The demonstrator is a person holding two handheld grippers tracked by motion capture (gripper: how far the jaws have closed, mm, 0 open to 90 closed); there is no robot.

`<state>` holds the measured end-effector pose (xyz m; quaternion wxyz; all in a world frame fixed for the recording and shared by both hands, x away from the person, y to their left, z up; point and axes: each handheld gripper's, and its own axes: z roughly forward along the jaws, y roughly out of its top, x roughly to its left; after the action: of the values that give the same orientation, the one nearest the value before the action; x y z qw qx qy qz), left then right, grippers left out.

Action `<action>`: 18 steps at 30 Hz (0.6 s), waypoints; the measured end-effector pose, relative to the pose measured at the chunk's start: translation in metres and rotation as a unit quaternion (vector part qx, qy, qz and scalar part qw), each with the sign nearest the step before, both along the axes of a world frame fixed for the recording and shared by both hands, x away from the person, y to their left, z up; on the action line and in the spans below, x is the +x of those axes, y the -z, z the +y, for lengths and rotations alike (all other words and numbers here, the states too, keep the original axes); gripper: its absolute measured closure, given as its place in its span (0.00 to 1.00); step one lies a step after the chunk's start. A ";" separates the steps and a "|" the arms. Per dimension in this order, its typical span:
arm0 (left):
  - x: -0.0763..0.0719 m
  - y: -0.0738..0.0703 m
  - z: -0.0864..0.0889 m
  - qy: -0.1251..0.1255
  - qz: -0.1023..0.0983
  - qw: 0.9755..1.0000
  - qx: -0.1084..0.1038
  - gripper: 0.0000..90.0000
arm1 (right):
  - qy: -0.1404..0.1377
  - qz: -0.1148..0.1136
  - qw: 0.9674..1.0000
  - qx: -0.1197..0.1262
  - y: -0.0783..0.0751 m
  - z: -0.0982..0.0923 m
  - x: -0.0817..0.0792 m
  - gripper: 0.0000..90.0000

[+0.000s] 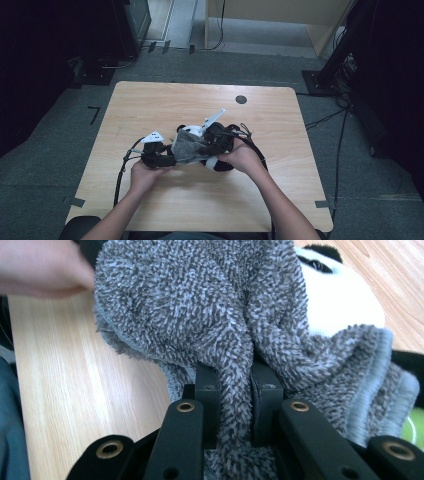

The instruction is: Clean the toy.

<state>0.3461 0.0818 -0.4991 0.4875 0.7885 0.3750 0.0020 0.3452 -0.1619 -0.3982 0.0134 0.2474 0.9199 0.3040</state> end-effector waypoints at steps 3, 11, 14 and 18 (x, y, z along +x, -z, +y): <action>0.001 0.000 0.001 0.002 0.001 1.000 0.000 0.38 | -0.003 -0.007 1.000 -0.004 0.001 -0.008 -0.008 0.89; 0.002 -0.001 0.001 0.006 0.001 1.000 -0.001 0.39 | 0.022 -0.006 1.000 0.022 0.004 -0.041 -0.016 0.89; 0.002 -0.001 0.001 0.006 0.001 1.000 -0.001 0.39 | 0.035 -0.008 0.999 0.032 0.004 -0.048 -0.018 0.89; 0.002 0.000 0.002 0.005 0.003 1.000 -0.005 0.39 | 0.046 -0.014 0.998 0.038 0.003 -0.054 -0.018 0.89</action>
<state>0.3484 0.0834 -0.4988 0.4907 0.7878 0.3721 -0.0044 0.3274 -0.2158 -0.4015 0.0307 0.2851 0.8952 0.3413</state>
